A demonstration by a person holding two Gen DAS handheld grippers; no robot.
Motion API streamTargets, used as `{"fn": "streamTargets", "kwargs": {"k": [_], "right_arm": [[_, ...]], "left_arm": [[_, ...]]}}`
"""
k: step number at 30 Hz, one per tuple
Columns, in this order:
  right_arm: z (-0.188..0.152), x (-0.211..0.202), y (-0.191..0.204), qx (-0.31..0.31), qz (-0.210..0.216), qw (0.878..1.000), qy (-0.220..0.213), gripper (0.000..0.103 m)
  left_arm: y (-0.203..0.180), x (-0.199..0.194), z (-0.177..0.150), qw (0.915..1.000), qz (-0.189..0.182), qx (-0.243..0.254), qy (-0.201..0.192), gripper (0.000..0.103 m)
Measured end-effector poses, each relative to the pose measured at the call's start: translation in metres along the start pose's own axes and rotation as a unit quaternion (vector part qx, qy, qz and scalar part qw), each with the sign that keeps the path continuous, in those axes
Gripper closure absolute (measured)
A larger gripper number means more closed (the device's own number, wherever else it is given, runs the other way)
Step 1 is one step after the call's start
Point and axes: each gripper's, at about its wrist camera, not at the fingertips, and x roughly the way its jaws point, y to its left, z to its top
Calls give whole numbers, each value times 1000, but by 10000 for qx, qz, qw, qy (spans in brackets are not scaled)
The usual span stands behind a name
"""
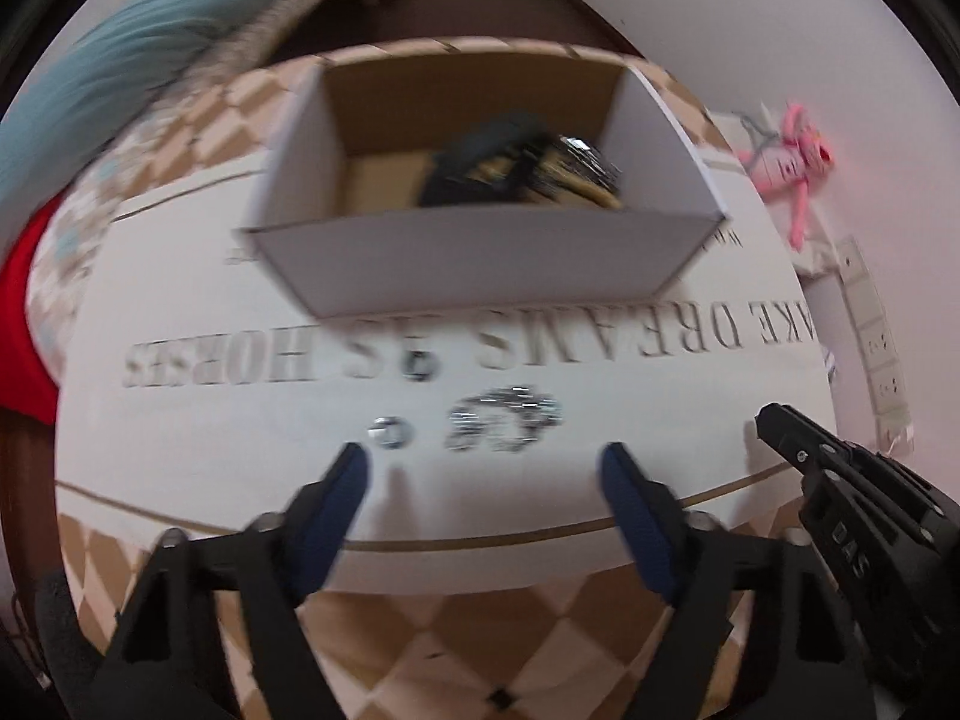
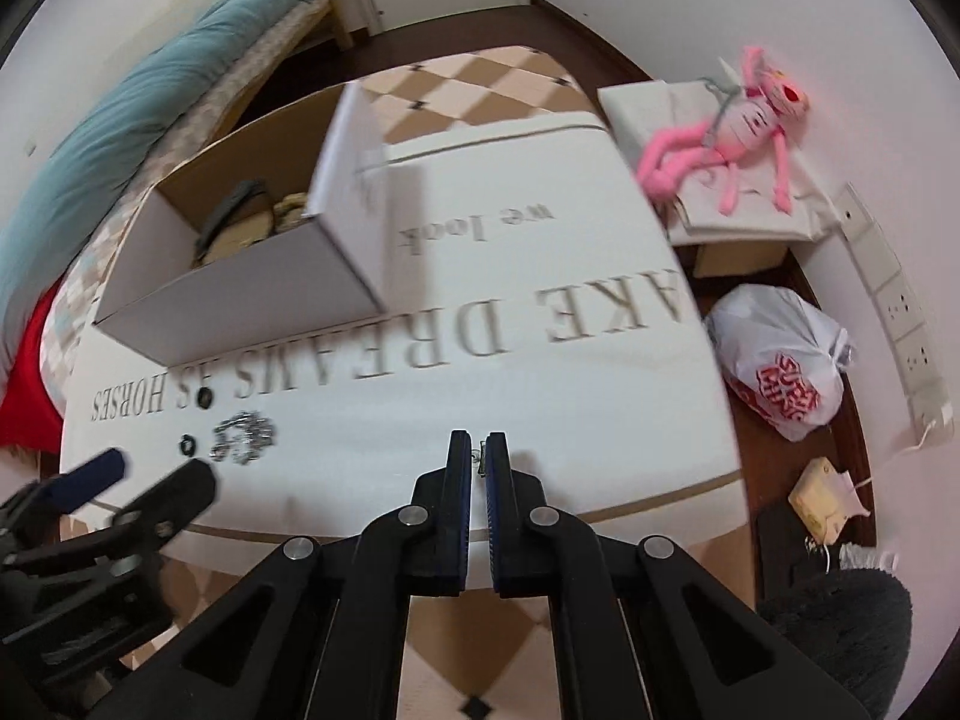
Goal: Organize jewelry
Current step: 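Lower the left gripper onto the thin silver link bracelet and close it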
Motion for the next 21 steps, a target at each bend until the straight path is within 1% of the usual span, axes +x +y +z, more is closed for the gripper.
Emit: {"fn": "streamTargets", "kwargs": {"k": [1,4,5,6,7,8,9,10,11,12,15,17,18,21], "right_arm": [[0,0,-5,47,-3,10000,-5,98],[-1,-3,-18,185,28,9998,-3,98],[-3,-3,-20,207,30,9998,-8,100],[-5,-4,-22,229,26,9997,-18,103],[-5,-4,-25,268,37,9996,-10,103],[-5,-4,-27,308,55,9995,-11,103],[-5,-5,-28,331,63,9994,-13,103],[-5,-5,-29,343,68,9994,-22,103],[-4,-6,-30,342,77,9994,-28,103],[-5,-6,-29,353,102,9993,-31,103],[-5,-7,-26,354,167,9992,-36,103],[-4,-10,-24,351,229,9991,-50,103],[-4,-12,-22,343,266,9990,-59,103],[-1,-22,-17,318,402,9986,-118,103]], "left_arm": [[-9,4,2,10000,29,60,35,39],[-26,13,4,9995,177,232,81,54],[-27,19,7,9993,208,278,106,63],[-30,22,8,9991,235,317,139,69],[-33,23,9,9989,261,369,106,70],[-31,23,11,9987,286,406,90,74],[-33,23,11,9986,270,439,70,81],[-34,24,13,9985,247,487,58,85],[-34,25,14,9983,247,519,56,96],[-35,25,15,9982,235,547,57,99],[-33,24,19,9987,70,500,60,100],[-28,16,19,9990,-102,436,19,101],[-26,10,20,9990,-169,418,-18,103],[-11,-23,22,9981,-440,348,-251,103]]}}
